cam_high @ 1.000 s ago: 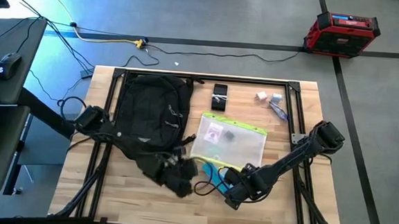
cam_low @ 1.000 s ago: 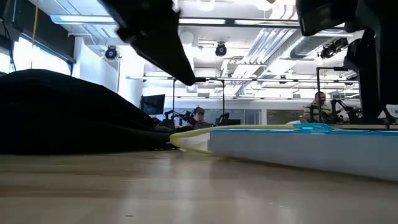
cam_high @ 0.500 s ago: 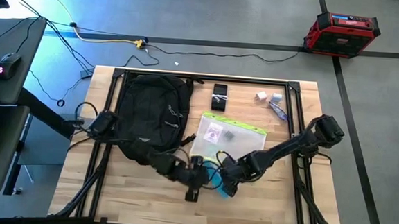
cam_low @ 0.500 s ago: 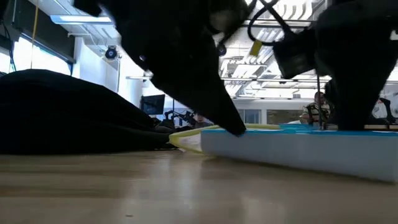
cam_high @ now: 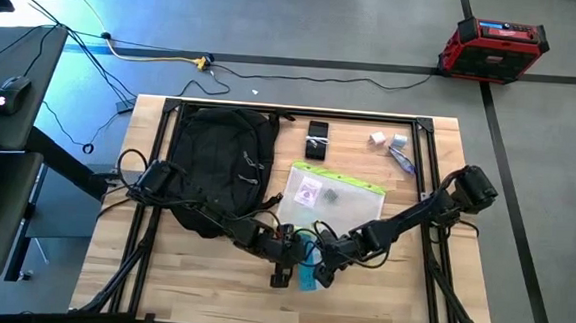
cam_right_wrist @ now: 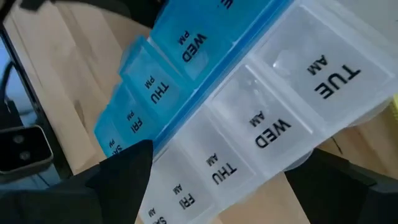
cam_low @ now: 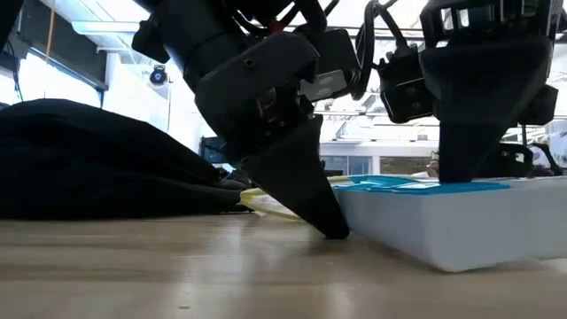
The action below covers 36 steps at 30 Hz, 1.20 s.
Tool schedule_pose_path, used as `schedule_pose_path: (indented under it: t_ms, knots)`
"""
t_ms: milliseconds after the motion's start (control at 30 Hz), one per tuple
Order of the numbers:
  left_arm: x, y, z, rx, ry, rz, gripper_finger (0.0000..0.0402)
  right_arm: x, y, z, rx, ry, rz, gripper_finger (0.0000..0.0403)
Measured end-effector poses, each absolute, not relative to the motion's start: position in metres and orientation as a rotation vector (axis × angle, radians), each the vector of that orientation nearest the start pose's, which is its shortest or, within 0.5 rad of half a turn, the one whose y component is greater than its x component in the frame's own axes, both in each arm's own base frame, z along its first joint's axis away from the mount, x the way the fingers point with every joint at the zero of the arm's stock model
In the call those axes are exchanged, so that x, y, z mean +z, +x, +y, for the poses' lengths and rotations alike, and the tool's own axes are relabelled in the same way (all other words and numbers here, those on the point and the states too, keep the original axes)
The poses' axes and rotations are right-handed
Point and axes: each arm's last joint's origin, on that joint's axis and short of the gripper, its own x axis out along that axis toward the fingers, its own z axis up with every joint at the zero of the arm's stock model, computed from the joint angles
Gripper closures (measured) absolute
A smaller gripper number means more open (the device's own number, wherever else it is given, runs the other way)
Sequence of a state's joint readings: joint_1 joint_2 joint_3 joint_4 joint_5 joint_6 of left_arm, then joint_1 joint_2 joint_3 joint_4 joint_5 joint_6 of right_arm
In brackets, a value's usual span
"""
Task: Unpack backpack
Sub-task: Remove the pill box from the transparent zip bag
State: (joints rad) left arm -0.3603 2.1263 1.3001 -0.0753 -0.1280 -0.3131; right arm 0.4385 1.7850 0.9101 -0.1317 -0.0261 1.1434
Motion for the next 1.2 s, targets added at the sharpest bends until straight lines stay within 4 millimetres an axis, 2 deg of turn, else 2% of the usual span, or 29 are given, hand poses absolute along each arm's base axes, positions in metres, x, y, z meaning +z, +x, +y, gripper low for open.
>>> schedule_pose_path:
  t_ms: [133,267,367,600,867,1033,1200]
  knots:
    - [0.113,0.403,-0.148,-0.077,-0.075,0.892,0.0401,0.129,0.300,0.141,-0.206,0.846,1.058,0.0086]
    - [0.113,0.403,-0.148,-0.058,-0.069,0.886,0.0401,0.133,0.306,0.143,-0.172,0.879,0.986,0.0125]
    - [0.114,0.408,-0.149,-0.063,-0.080,0.846,0.0401,0.136,0.311,0.142,-0.188,0.859,0.907,0.0166]
    - [0.116,0.404,-0.152,-0.062,-0.075,0.864,0.0401,0.139,0.307,0.143,-0.169,0.876,0.952,0.0286]
    - [0.127,0.392,-0.160,-0.045,-0.044,0.907,0.0401,0.153,0.295,0.153,-0.130,0.910,0.997,0.0286]
    - [0.148,0.378,-0.168,0.002,0.021,0.915,0.0401,0.178,0.284,0.163,-0.060,0.940,0.958,0.0286]
    - [0.165,0.366,-0.176,0.050,0.078,0.880,0.0401,0.216,0.276,0.158,-0.063,0.890,0.775,0.0286]
